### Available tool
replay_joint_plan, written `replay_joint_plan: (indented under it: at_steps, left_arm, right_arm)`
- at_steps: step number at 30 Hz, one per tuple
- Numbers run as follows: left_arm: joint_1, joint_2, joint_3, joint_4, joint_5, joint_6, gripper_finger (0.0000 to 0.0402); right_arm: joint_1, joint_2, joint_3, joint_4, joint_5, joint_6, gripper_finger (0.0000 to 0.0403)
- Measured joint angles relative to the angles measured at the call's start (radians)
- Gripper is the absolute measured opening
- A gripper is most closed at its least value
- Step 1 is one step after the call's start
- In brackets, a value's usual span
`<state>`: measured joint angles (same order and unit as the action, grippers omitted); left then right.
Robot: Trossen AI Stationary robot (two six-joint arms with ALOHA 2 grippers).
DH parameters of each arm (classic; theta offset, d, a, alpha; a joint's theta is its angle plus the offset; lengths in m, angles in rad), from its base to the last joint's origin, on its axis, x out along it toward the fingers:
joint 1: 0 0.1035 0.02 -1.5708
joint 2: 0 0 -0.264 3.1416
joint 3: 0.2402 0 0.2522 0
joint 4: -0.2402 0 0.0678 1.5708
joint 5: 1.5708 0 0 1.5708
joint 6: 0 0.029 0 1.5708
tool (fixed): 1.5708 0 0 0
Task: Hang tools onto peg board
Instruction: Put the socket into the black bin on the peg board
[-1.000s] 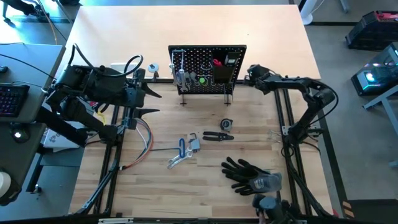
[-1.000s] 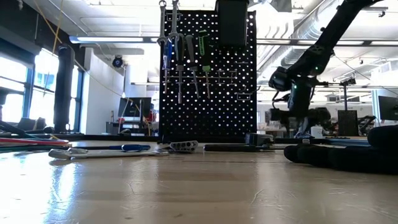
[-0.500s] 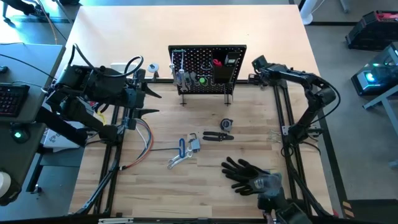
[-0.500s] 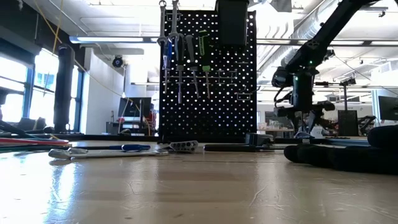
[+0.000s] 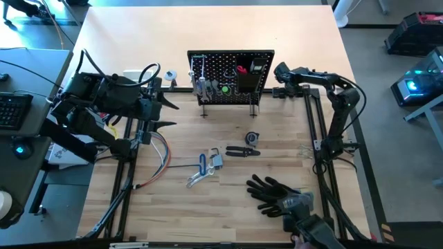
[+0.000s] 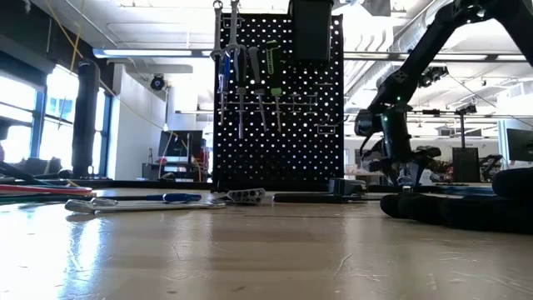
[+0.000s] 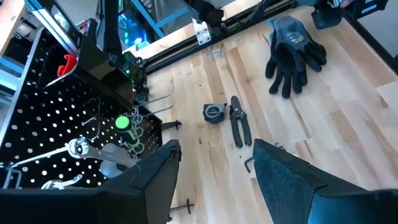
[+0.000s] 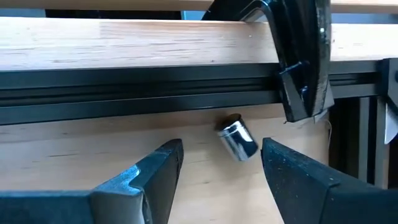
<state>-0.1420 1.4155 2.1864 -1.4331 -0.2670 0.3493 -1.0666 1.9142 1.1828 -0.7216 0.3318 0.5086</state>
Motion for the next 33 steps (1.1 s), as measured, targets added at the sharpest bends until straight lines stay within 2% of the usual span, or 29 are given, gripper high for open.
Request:
replay_joint_plan:
  at_steps: [8,14,18,25,33]
  left_arm:
    - [0.035,0.000,0.000,0.001,0.002,0.019,0.0197]
    - [0.044,0.000,0.000,0.000,0.022,0.019,0.0197]
    - [0.044,0.000,0.000,0.001,0.022,0.019,0.0197]
    - [0.044,0.000,0.000,0.000,0.022,0.011,0.0197]
    - [0.044,0.000,0.000,-0.007,0.022,-0.007,0.0197]
  right_arm:
    - [-0.026,-0.008,0.000,-0.008,-0.015,-0.045,0.0222]
    - [-0.029,-0.008,-0.001,0.049,-0.034,-0.085,0.0216]
    - [-0.029,-0.008,-0.001,0.060,-0.075,-0.088,0.0184]
    - [-0.033,0.003,0.000,0.030,-0.084,-0.093,0.0111]
    - [-0.010,0.014,0.002,0.034,-0.090,-0.122,0.0056]
